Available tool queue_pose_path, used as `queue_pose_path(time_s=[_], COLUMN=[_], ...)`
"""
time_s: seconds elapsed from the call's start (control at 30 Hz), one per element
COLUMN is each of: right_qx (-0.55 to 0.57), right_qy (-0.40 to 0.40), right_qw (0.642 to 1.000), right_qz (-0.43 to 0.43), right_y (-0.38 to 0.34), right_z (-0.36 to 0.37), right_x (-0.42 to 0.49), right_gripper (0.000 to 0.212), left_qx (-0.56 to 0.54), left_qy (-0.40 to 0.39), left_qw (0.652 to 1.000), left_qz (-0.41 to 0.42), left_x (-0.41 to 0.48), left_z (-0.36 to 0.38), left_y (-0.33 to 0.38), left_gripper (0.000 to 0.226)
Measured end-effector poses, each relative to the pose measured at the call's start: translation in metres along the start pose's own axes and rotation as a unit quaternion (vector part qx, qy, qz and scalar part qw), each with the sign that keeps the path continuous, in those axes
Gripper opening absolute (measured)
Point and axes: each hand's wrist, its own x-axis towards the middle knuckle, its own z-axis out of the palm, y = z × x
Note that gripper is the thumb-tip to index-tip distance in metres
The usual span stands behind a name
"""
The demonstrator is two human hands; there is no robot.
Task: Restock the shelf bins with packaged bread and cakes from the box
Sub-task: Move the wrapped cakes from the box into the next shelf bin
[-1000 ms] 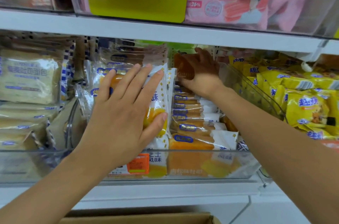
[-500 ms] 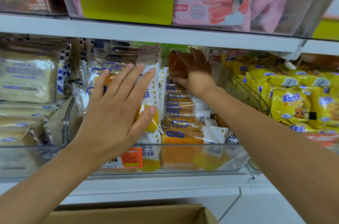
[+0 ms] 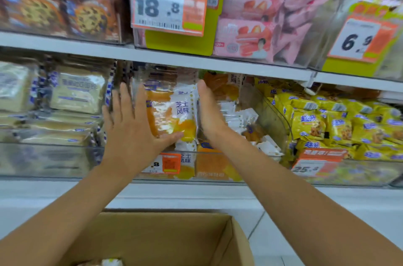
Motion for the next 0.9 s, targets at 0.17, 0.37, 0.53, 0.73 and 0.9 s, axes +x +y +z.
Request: queue_pose_path(time_s=[0.17, 0.37, 0.53, 0.73, 0.9], right_qx=[-0.027, -0.103, -0.247, -0.370, -0.361], right_qy=[-0.029, -0.051, -0.026, 0.018, 0.012], right_qw=[0.999, 0.987, 0.950, 0.906, 0.913], right_qz=[-0.014, -0.114, -0.186, -0.205, -0.191], right_y=[-0.004, 0.006, 0.013, 0.022, 0.020], right_z=[0.037, 0.000, -0.002, 0.010, 0.007], right_x=[-0.010, -0.018, -0.011, -0.015, -0.021], right_gripper=[0.092, 0.119, 0.101, 0.082, 0.088], left_qx=[-0.053, -0.111, -0.027, 0.022, 0.000], left_qy=[-0.093, -0.173, -0.097, -0.143, -0.114], left_qw=[0.994, 0.977, 0.990, 0.981, 0.986], left_qz=[0.034, 0.051, 0.099, 0.127, 0.120], left_x=[0.003, 0.016, 0.033, 0.041, 0.038], left_z=[-0.010, -0.024, -0.027, -0.017, -0.020], left_y=[-0.011, -0.040, -0.033, -0.044, -0.046], left_gripper=[0.135, 0.120, 0.105, 0.111, 0.111])
